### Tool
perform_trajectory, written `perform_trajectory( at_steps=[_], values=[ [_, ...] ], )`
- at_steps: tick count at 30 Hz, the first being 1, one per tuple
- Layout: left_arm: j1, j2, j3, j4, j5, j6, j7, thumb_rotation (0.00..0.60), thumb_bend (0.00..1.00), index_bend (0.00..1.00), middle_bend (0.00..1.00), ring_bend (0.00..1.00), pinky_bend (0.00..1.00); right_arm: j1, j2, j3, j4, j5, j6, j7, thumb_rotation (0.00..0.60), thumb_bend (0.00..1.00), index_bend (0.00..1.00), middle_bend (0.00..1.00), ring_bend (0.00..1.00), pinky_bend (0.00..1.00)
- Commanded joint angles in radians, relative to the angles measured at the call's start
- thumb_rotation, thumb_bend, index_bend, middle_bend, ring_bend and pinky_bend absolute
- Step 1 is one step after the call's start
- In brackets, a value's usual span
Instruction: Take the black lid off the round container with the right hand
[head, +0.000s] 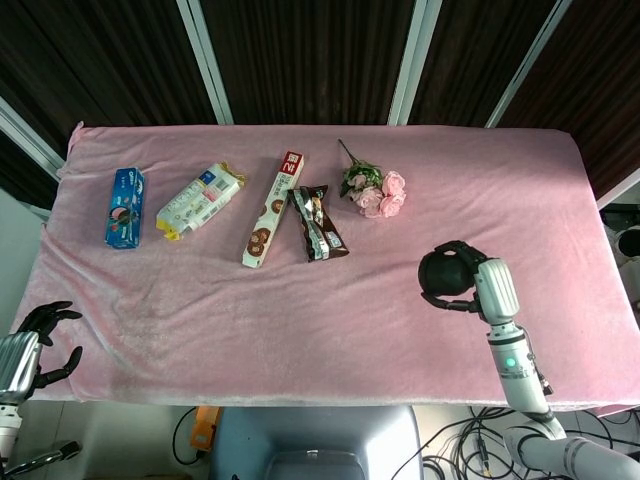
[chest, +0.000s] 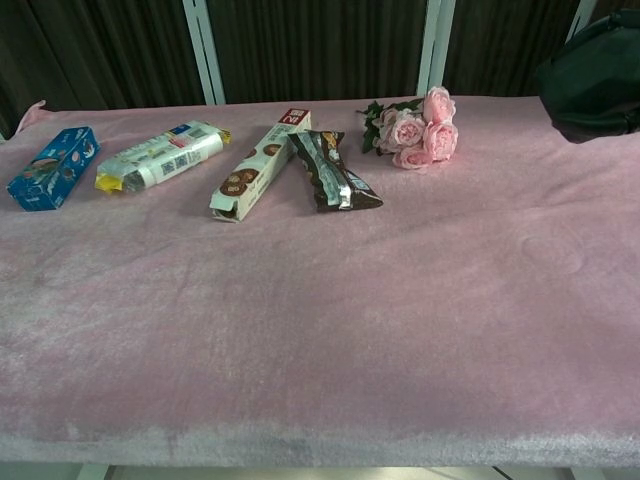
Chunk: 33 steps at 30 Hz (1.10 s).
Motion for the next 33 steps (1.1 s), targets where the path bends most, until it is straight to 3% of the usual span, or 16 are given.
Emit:
perform_trajectory(
  at_steps=[1,9,19,27,33],
  values=[
    [0.0,0.0,0.0,0.0,-0.001,0.0,0.001,0.6,0.36,0.33,0.2,0.15,0.5,-0.005,-0.008,-0.03,0.05,-0.063,-0.011,-0.029,0.6,0.14,0.7,0.58,0.7,0.88],
    [-0.002,0.003,0.003,0.001,-0.002,-0.007,0.016,0.6,0.37,0.33,0.21,0.15,0.5,0.032,0.082,-0.08,-0.04,0.068,-0.32,-0.331,0.6,0.15,0.7,0.58,0.69,0.88],
    [0.001,0.007,-0.001,-0.005,-0.009,-0.004,-0.001,0.6,0.36,0.34,0.21,0.15,0.5,0.083,0.167,-0.068,-0.131,0.182,-0.532,-0.358,0.6,0.15,0.64,0.58,0.66,0.86],
    [0.003,0.006,-0.002,0.0,-0.006,0.001,-0.01,0.6,0.37,0.34,0.21,0.16,0.5,0.11,0.12,-0.088,-0.008,0.173,-0.57,-0.436,0.6,0.15,0.56,0.53,0.55,0.79],
    [0.003,0.006,-0.003,0.0,-0.008,0.001,-0.016,0.6,0.37,0.34,0.21,0.16,0.5,0.11,0.08,-0.091,0.059,0.154,-0.542,-0.454,0.6,0.15,0.43,0.36,0.33,0.64]
  ],
)
